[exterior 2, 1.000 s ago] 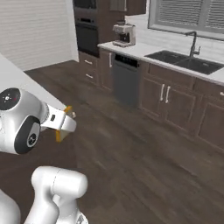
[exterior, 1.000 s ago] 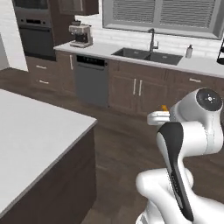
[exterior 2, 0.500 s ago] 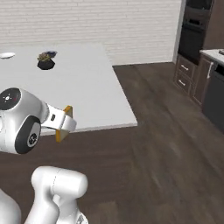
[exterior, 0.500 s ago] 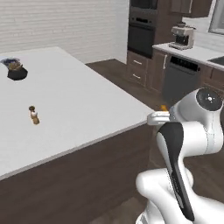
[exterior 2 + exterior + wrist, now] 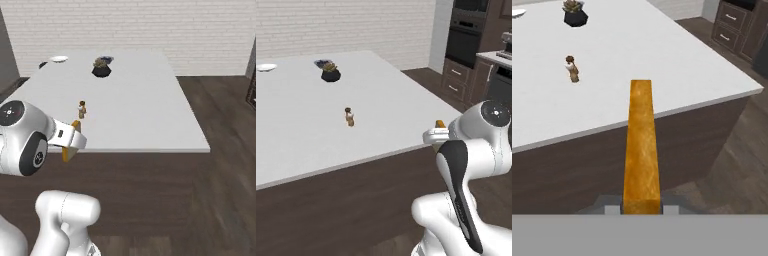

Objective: Start the toaster. Once the lever pops up, take the bread to the plate on the dining counter.

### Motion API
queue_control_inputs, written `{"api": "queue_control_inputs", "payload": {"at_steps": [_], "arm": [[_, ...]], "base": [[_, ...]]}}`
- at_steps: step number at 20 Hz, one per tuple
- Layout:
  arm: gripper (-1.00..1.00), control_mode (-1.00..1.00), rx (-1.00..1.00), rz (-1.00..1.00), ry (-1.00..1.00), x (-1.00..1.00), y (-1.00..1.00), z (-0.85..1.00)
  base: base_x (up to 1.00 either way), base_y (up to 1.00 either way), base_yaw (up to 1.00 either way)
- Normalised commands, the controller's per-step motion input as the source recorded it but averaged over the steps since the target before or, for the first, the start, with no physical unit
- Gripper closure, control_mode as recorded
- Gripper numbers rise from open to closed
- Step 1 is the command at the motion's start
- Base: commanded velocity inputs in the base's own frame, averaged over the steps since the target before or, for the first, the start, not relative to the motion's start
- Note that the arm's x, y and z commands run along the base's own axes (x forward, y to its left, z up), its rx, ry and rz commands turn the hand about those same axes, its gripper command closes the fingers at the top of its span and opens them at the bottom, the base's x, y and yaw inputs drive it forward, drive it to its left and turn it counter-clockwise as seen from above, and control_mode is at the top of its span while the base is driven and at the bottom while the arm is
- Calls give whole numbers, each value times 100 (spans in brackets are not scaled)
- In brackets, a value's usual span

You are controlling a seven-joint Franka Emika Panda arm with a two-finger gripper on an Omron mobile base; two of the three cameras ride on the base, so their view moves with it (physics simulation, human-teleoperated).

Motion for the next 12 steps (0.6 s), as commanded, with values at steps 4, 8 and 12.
{"api": "queue_control_inputs", "payload": {"at_steps": [4, 8, 12], "arm": [[100, 100, 0, 0, 0, 0, 0, 0], [100, 100, 0, 0, 0, 0, 0, 0], [100, 100, 0, 0, 0, 0, 0, 0]], "base": [[0, 100, 2], [0, 100, 5], [0, 100, 4]]}}
